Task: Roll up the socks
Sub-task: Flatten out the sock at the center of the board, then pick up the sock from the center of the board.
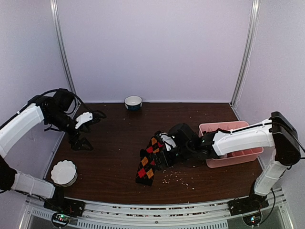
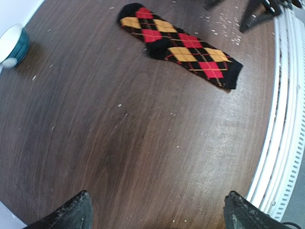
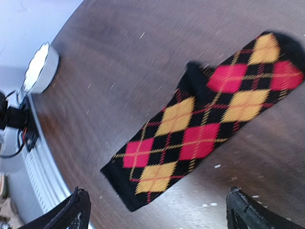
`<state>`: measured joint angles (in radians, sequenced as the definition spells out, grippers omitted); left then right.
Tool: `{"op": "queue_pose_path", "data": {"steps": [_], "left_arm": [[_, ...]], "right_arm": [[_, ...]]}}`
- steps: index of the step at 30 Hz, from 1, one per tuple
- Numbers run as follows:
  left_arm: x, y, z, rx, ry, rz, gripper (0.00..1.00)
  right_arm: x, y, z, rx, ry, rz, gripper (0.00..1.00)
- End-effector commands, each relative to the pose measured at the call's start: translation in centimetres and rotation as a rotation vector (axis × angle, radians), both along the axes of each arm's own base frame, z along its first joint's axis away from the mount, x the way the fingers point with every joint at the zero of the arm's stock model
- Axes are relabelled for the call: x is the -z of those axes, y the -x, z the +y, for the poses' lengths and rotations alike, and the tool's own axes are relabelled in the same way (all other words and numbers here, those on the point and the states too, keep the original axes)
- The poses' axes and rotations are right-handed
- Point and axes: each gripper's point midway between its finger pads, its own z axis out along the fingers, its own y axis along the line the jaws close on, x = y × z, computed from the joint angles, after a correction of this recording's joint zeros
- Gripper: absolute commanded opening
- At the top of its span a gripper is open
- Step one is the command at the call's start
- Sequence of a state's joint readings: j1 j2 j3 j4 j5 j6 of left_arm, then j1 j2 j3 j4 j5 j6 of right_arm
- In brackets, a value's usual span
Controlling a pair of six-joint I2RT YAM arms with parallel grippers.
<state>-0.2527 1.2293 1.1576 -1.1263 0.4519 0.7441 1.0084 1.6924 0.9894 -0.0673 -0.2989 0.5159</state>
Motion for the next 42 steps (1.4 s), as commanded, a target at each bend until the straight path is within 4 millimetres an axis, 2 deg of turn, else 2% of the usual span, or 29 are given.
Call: {"op": "queue_pose_path", "data": {"steps": [1,2,4,6,7,10,12,13,17,20,23,26,31,36,40,42], "left_arm": [[-0.2,1.2,-3.8,0.177,0.022,0.006,0.91],[0.4,2.0,-5.0,0.228,0.02,0.027,0.85],[2.0,3.5,-7.1,0.32,-0.003,0.072,0.74],[3.8,4.5,-8.8,0.39,-0.04,0.11,0.71],[4.5,4.9,-9.5,0.42,-0.052,0.121,0.7],[6.5,5.5,-11.6,0.497,-0.068,0.113,0.72],[7.6,6.1,-13.2,0.563,-0.079,0.08,0.72],[8.1,6.4,-13.9,0.593,-0.089,0.061,0.72],[11.1,7.5,-16.6,0.709,-0.14,0.03,0.64],[13.3,8.1,-18.2,0.762,-0.187,0.026,0.59],[14.9,8.5,-19.1,0.783,-0.214,0.038,0.52],[15.6,8.4,-19.4,0.787,-0.227,0.035,0.47],[15.9,8.2,-19.6,0.785,-0.235,0.027,0.45],[16.3,8.2,-19.9,0.791,-0.246,0.031,0.45],[16.9,8.4,-19.7,0.795,-0.257,0.044,0.44],[17.3,8.4,-19.5,0.79,-0.271,0.052,0.43]], "right_arm": [[-2.1,-5.1,-3.8,0.258,0.144,-0.171,0.99],[-1.4,-5.7,-4.6,0.286,0.178,-0.151,1.0],[0.5,-5.9,-4.9,0.26,0.125,-0.048,0.99],[1.1,-6.3,-5.2,0.266,-0.004,0.021,1.0],[0.8,-6.8,-6.1,0.303,-0.009,-0.011,1.0],[-1.4,-7.5,-10.1,0.445,0.159,-0.27,1.0],[-2.9,-7.6,-11.8,0.516,0.163,-0.338,1.0],[-3.4,-7.6,-12.1,0.53,0.132,-0.341,1.0],[-2.3,-7.7,-12.0,0.481,0.023,-0.297,0.99],[-3.1,-7.0,-12.9,0.484,0.144,-0.469,1.0],[-3.7,-7.1,-14.8,0.552,0.277,-0.549,1.0],[-4.4,-7.3,-16.5,0.646,0.317,-0.548,0.99],[-5.7,-6.1,-14.4,0.551,0.123,-0.553,1.0],[-4.7,-5.9,-14.2,0.523,0.154,-0.545,1.0],[-4.3,-5.2,-14.4,0.5,0.093,-0.559,0.97],[-4.7,-4.7,-13.7,0.454,0.04,-0.579,0.98]]}}
